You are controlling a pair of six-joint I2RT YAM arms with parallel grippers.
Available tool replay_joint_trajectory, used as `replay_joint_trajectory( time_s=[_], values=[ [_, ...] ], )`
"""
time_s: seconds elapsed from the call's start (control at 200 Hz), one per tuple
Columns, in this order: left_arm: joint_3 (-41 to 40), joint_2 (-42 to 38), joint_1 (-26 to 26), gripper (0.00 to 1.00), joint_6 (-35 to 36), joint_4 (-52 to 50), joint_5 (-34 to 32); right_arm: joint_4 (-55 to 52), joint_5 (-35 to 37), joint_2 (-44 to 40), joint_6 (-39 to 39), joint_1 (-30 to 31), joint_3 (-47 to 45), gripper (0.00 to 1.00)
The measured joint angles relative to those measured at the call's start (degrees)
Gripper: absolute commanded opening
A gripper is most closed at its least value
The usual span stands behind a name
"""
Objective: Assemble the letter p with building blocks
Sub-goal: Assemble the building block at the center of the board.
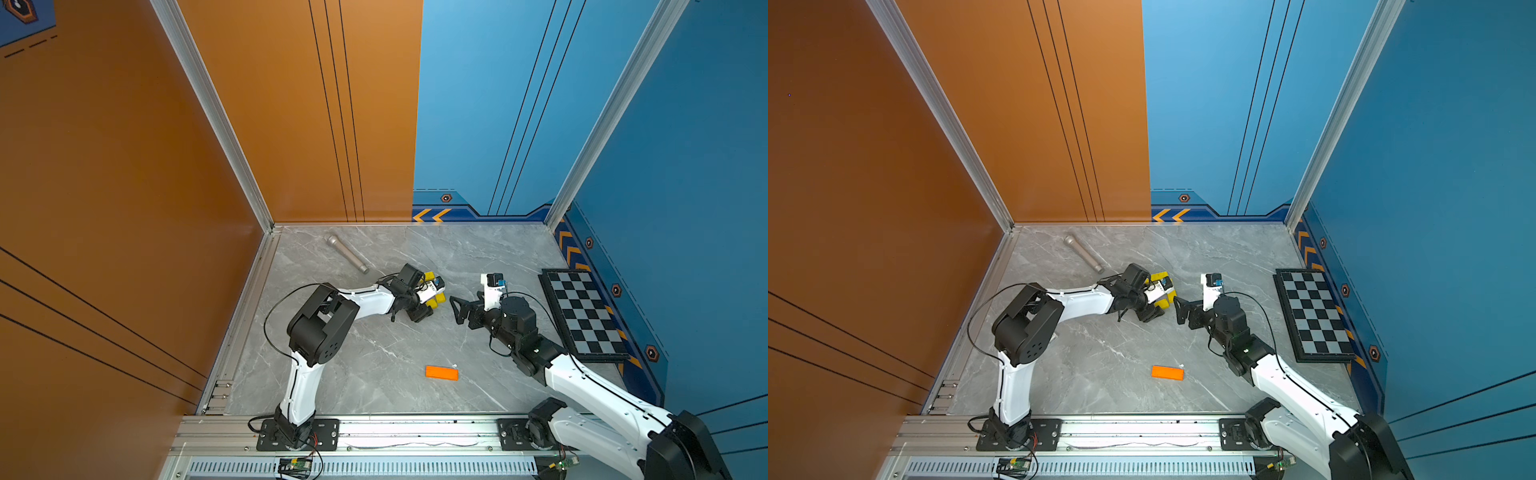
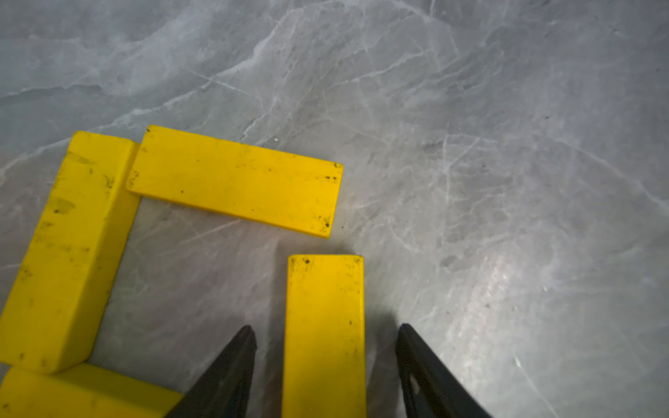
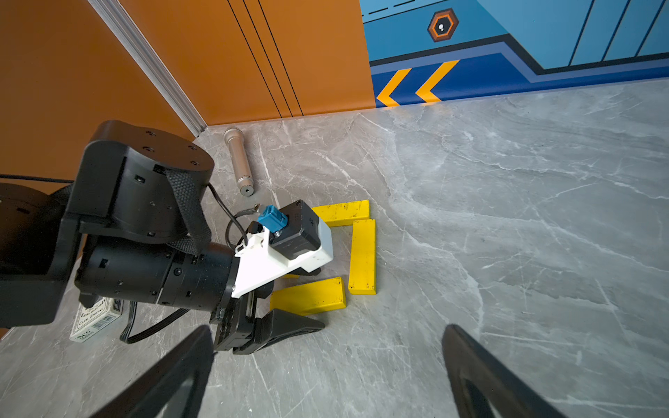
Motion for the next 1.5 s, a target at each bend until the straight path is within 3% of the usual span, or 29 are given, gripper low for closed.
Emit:
replay_joint_trajectory(
  time_s=[0.34, 0.601, 0.756, 0.896, 1.106, 1.502],
  values=[
    [-4.8, -6.0, -3.1, 0.71, 2.2, 1.5, -3.5, 0.0, 0.0, 0.0, 0.0, 0.0, 0.0, 1.0],
    [-8.6, -11.2, -6.3, 0.69, 2.4, 3.7, -6.9, 0.0, 0.0, -0.1, 0.4, -0.1, 0.0, 1.0],
    [-14.2, -14.2, -7.2, 0.65, 1.0, 5.5, -9.2, -0.2, 0.1, -1.5, 0.5, -0.2, -0.9, 1.0],
    [-18.9, -14.8, -9.4, 0.52, -0.4, 5.8, -10.5, -0.1, 0.0, -1.7, 0.8, -0.3, -1.2, 1.0],
    [-20.0, -14.4, -10.4, 0.43, -2.2, 6.7, -11.0, 0.5, 0.0, -0.6, 1.2, -0.3, -1.3, 1.0],
    [-17.6, -11.5, -9.9, 0.4, -3.5, 8.7, -11.6, 0.5, 0.0, 0.0, 1.5, -0.4, -1.3, 1.0]
  ],
)
